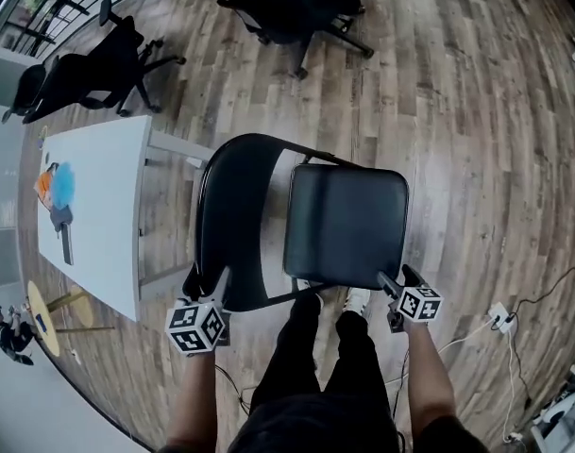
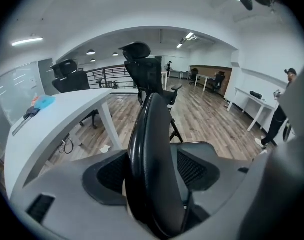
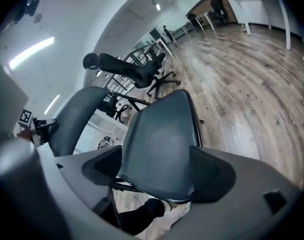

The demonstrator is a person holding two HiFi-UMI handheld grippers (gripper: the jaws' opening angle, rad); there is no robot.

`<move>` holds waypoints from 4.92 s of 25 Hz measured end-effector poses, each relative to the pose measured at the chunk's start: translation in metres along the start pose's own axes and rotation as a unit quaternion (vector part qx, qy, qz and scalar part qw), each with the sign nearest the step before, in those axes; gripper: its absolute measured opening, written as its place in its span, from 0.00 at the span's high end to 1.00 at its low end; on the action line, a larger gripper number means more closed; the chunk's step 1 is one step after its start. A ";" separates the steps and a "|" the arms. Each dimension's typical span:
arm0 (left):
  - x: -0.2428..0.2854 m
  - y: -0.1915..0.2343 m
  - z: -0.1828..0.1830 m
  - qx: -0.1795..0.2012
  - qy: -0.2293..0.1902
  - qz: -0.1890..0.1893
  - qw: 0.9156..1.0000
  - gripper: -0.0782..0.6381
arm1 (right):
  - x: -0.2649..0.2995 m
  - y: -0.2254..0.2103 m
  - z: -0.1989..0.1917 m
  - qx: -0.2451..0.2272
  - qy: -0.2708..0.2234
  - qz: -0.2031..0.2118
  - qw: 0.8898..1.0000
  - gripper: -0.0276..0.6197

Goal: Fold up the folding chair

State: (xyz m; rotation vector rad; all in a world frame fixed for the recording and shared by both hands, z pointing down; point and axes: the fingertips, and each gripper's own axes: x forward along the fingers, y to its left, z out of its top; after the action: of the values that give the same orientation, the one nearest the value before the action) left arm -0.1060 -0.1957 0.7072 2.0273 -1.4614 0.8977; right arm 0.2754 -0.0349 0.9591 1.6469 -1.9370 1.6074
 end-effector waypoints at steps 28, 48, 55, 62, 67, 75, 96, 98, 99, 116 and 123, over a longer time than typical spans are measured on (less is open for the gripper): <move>0.041 -0.029 -0.035 0.003 0.032 -0.078 0.996 0.58 | 0.097 -0.081 -0.074 0.111 0.130 0.160 0.972 0.29; -0.049 -0.042 0.041 -0.030 -0.034 -0.133 0.990 0.72 | 0.024 0.100 -0.022 0.127 0.094 0.233 0.960 0.30; -0.097 -0.031 0.067 -0.016 -0.053 -0.136 0.989 0.73 | 0.008 0.209 -0.006 0.111 0.089 0.241 0.960 0.30; -0.122 -0.002 0.099 -0.056 -0.063 -0.157 0.984 0.76 | 0.009 0.333 0.017 0.109 0.076 0.288 0.948 0.29; -0.140 0.023 0.106 -0.055 -0.063 -0.156 0.984 0.76 | 0.018 0.415 0.015 0.108 0.071 0.335 0.933 0.29; -0.153 0.058 0.114 -0.066 -0.070 -0.175 0.980 0.73 | 0.050 0.507 0.010 0.127 0.075 0.377 0.914 0.29; -0.149 0.148 0.116 -0.081 -0.062 -0.192 0.976 0.72 | 0.126 0.587 -0.008 0.188 0.066 0.369 0.908 0.29; -0.147 0.165 0.116 -0.083 -0.063 -0.193 0.976 0.72 | 0.136 0.597 -0.012 0.191 0.069 0.367 0.908 0.29; -0.145 0.173 0.115 -0.084 -0.064 -0.193 0.975 0.72 | 0.141 0.602 -0.013 0.192 0.070 0.364 0.908 0.29; -0.122 0.278 0.108 -0.084 -0.063 -0.184 0.977 0.75 | 0.199 0.672 -0.031 0.167 0.091 0.349 0.918 0.29; -0.115 0.300 0.104 -0.084 -0.063 -0.183 0.977 0.75 | 0.213 0.687 -0.037 0.149 0.103 0.353 0.918 0.29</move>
State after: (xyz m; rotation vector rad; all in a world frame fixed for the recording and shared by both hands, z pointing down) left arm -0.3915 -0.2903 0.5542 2.1575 -1.1252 0.4848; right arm -0.3577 -0.2548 0.6965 0.7961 -2.4091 2.3029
